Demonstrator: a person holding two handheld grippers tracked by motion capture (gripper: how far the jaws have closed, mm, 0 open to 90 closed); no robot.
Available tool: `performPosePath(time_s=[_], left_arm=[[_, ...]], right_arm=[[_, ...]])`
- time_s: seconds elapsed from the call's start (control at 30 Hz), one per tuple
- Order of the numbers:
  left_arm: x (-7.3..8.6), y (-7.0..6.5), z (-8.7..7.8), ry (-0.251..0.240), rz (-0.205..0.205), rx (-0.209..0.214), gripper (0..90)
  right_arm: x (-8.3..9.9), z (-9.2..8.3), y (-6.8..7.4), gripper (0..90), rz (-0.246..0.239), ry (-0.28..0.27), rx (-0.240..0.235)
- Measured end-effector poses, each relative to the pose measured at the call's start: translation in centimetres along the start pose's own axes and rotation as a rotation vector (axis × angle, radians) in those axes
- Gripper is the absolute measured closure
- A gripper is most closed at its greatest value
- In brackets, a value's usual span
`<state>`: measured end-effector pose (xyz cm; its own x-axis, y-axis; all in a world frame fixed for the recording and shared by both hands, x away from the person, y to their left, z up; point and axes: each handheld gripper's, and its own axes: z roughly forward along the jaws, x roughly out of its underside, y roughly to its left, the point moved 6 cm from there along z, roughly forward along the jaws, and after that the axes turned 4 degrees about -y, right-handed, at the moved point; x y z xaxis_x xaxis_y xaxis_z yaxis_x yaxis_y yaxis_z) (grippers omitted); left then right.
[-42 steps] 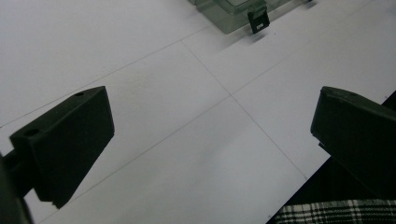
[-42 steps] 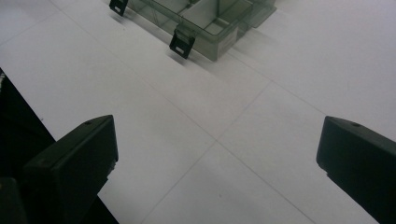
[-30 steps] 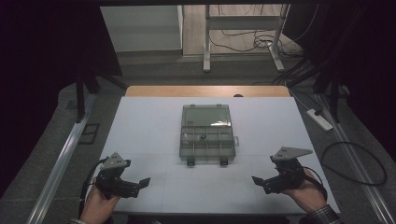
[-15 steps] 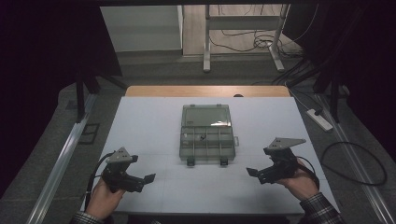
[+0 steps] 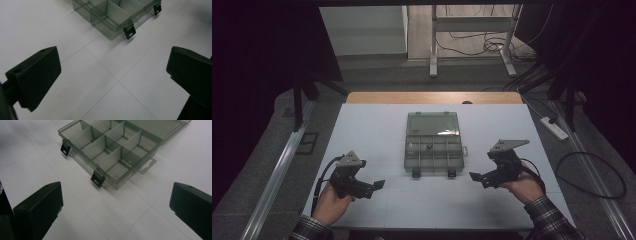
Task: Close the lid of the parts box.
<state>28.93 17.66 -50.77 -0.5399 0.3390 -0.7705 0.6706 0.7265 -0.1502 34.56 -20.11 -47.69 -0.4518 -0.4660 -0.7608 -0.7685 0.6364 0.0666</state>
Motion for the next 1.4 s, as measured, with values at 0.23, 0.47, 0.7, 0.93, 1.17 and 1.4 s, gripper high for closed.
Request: performPosePath(time_s=[0.23, 0.47, 0.7, 0.93, 1.17, 1.4], left_arm=[[-0.7, 0.2, 0.7, -0.003, 0.004, 0.006, 0.0], [-1.4, 0.4, 1.4, -0.009, -0.001, 0.003, 0.0], [-1.9, 0.6, 2.0, -0.016, 0.009, 0.018, 0.0], [-2.4, 0.8, 2.6, -0.009, 0.020, 0.035, 0.0], [-2.8, 1.0, 3.4, 0.002, 0.009, 0.051, 0.0], [-3.2, 1.4, 4.3, 0.014, 0.010, 0.057, 0.0]], right_arm=[[-0.8, 1.0, -0.4, 0.0, 0.003, -0.002, -0.004], [-1.3, 2.0, -0.9, 0.0, 0.002, 0.009, -0.002], [-1.6, 3.0, -1.2, 0.0, -0.004, 0.022, 0.010], [-2.1, 3.8, -1.6, 0.0, -0.003, 0.030, 0.024], [-2.8, 4.7, -2.4, 0.0, 0.011, 0.025, 0.036], [-3.3, 6.0, -2.9, 0.0, 0.015, 0.024, 0.034]])
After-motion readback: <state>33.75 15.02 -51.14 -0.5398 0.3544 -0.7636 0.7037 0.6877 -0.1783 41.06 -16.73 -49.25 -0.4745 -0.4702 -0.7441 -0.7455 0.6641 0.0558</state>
